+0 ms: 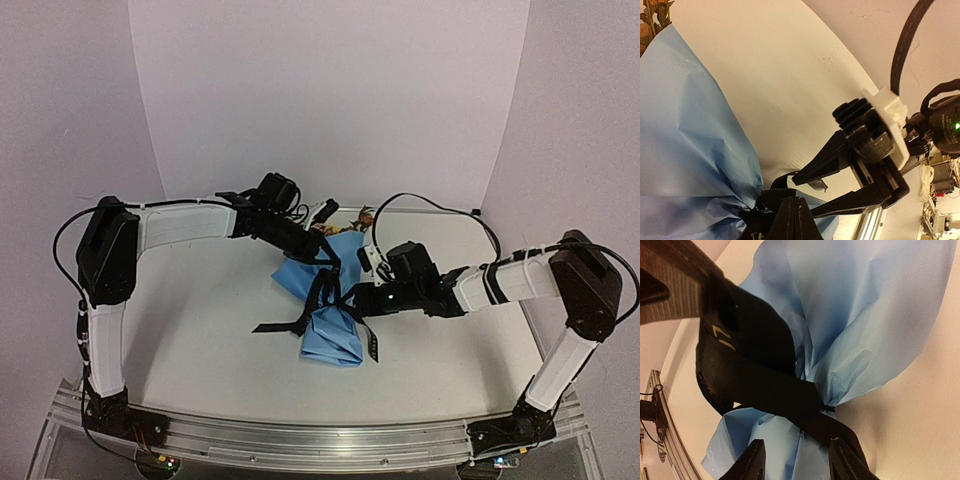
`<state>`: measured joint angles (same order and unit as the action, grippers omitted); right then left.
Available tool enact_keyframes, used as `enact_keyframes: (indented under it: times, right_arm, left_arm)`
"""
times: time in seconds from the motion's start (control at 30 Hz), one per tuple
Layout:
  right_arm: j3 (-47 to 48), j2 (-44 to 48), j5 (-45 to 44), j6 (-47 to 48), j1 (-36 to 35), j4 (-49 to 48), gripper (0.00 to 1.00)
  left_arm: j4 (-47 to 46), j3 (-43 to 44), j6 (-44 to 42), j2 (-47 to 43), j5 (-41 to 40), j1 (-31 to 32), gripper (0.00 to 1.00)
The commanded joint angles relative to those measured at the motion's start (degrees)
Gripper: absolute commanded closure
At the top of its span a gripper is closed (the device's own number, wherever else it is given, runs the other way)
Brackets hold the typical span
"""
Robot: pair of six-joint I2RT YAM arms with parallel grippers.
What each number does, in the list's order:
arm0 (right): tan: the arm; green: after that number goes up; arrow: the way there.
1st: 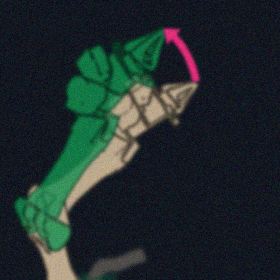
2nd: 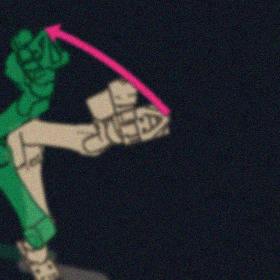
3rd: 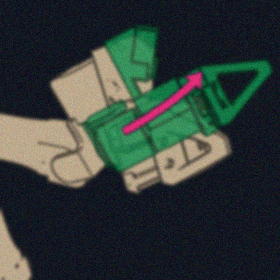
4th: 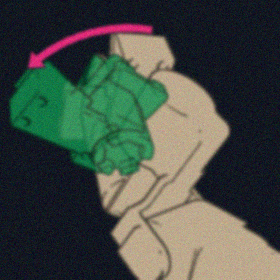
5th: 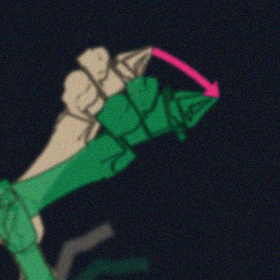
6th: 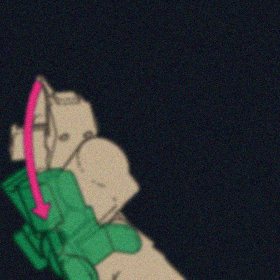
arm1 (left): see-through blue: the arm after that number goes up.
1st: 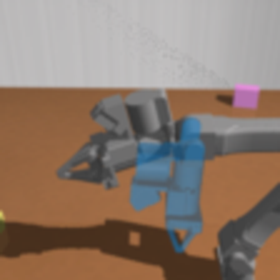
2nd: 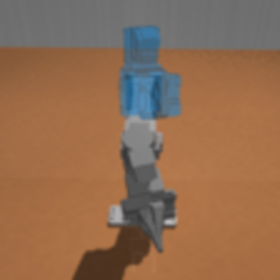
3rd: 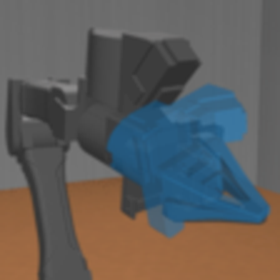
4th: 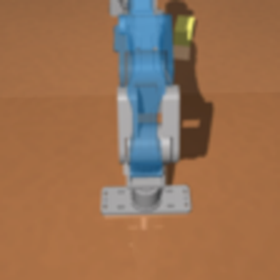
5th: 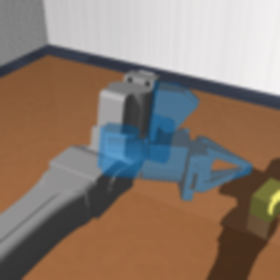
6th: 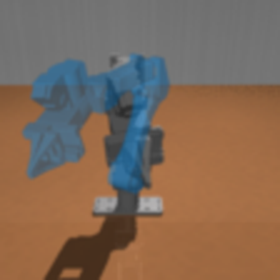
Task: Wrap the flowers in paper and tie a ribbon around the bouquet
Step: Cross the half-tied ribbon over the folded bouquet.
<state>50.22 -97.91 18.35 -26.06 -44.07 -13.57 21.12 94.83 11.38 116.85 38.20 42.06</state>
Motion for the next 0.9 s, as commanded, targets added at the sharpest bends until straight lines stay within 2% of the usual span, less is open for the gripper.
enact_keyframes:
  times: [0.0, 0.27, 0.53, 0.7, 0.87]
  right_arm:
    - [-1.56, 2.59, -1.65, 1.02, -0.34, 0.12, 0.57]
    - [-2.84, 6.21, -3.31, 2.55, -0.55, 1.55, 0.57]
    - [0.45, 7.10, -5.25, 5.55, -0.57, 4.92, 0.55]
    - [2.17, 6.60, -7.78, 5.97, -0.57, 6.53, 0.49]
    - [2.28, 6.81, -9.20, 7.87, -0.15, 7.18, 0.43]
  left_arm:
    - [3.95, 5.25, 4.36, 2.63, 4.44, 0.03, 1.00]
    - [5.68, 11.71, 11.27, 8.65, 9.95, -0.05, 1.00]
    - [3.86, 20.66, 18.92, 13.93, 12.76, -0.23, 1.00]
    - [-2.90, 19.89, 28.07, 15.09, 12.76, -0.47, 1.00]
    - [-12.33, 14.31, 40.11, 14.25, 13.56, -1.18, 1.00]
